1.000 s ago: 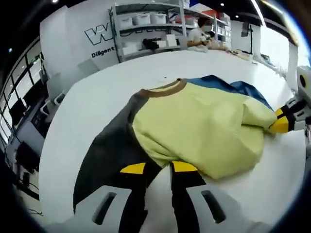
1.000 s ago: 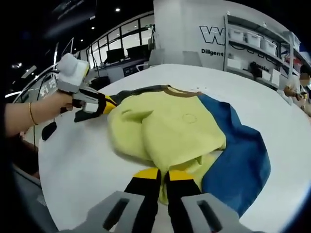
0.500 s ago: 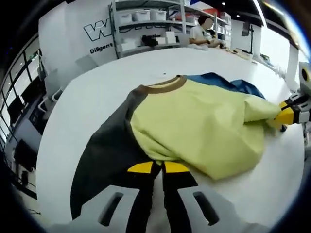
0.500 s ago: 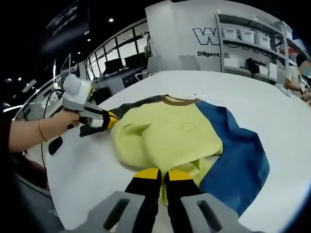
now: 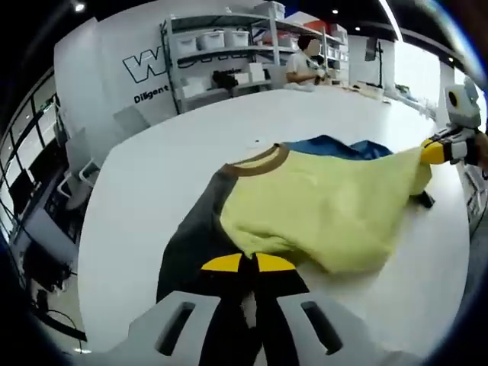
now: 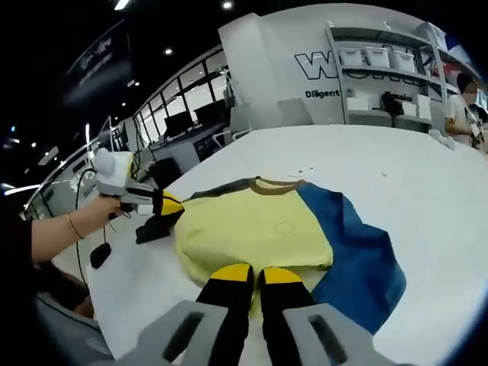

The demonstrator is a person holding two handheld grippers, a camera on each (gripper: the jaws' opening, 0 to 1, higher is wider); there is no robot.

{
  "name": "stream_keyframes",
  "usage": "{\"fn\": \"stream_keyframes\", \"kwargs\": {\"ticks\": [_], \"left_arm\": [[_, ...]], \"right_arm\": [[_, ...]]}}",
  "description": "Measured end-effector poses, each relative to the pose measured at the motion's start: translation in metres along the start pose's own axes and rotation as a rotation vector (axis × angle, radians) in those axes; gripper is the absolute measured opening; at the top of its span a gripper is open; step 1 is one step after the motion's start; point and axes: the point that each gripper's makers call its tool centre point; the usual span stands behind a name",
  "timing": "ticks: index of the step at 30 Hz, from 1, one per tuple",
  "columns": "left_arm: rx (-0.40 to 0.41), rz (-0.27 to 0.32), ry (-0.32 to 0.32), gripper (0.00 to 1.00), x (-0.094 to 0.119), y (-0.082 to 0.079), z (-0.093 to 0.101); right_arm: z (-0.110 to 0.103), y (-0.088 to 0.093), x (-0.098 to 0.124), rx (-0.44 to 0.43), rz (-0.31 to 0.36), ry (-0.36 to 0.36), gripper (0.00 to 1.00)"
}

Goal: Fold the garment on the visible template until the final outline fits inside the template.

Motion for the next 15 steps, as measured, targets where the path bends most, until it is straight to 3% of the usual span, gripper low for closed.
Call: {"fn": "stream_keyframes", "kwargs": {"ticks": [7, 9, 15], "left_arm": [[-0.039, 0.000, -0.015, 0.04, 0.005, -0.006, -0.024], [-0.044, -0.006, -0.027, 0.04, 0.004, -0.008, -0.032], [-0.047, -0.010, -0.055, 0.04, 0.002, -0.017, -0.053]], "right_arm": [[0.009, -0.020, 0.004, -0.035, 0.046, -0.004, 0.00], [0.013, -0.025, 0.004, -0.094, 0.074, -0.008, 0.00], [0.037, -0.025, 0.002, -0.149, 0.063, 0.037, 0.00]]}}
Point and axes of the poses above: the point that each gripper's makers call its tool centre point, and the gripper's own axes: x roughly backward along the fingers, z roughly to its right, y roughly out of its underside, and after that the axes turned 7 degrees about -y, right-handed
